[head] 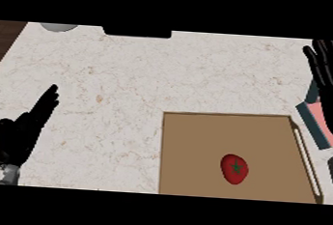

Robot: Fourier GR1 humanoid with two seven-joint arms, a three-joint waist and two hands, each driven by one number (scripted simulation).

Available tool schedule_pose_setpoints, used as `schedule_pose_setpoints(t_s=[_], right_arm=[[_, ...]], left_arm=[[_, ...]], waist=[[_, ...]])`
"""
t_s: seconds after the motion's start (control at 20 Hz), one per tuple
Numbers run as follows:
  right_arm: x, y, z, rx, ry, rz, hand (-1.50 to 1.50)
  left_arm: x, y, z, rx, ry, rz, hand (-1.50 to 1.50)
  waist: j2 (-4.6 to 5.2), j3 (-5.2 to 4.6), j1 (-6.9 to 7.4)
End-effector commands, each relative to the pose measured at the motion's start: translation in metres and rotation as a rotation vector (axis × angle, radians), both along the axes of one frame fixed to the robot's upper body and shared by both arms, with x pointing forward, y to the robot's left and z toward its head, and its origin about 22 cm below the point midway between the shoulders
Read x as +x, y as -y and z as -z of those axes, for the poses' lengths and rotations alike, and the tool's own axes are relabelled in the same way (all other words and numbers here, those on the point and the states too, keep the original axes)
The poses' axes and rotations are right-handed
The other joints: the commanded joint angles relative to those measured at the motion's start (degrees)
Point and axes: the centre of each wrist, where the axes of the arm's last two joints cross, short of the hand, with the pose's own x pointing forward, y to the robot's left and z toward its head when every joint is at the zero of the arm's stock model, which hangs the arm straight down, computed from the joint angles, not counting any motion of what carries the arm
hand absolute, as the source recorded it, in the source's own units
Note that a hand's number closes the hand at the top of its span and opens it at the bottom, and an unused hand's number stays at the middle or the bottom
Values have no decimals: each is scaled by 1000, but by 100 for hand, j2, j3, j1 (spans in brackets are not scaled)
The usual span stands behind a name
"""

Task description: Pick the tomato from the tray and place it in the cardboard box

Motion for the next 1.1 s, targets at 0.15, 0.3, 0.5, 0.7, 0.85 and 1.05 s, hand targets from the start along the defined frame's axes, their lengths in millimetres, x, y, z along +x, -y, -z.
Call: schedule_pose_setpoints(t_s=[0.15, 0.3, 0.5, 0.7, 0.85, 1.05], right_arm=[[-42, -28, 82, -135, -367, 60, -150], [-34, -30, 57, 406, -76, 252, -150], [-74, 24, 101, -777, -204, 247, -150], [-111, 12, 120, -966, -19, 271, -150], [-133, 7, 86, -1049, 18, 337, -150], [-168, -14, 49, -1131, -37, 353, -150]], left_arm=[[22, 38, -21, -31, 146, 191, 0], [19, 39, -17, -59, 113, 172, 0], [23, 61, -22, -89, 144, 273, 0], [19, 73, -18, -110, 141, 296, 0], [24, 73, -21, -109, 144, 313, 0], [32, 82, -13, -81, 146, 314, 0]], waist=[[2, 19, -100], [-331, 344, -902], [-38, -4, -421], [-87, 17, -365], [-84, 7, -312], [-52, 4, -262]])
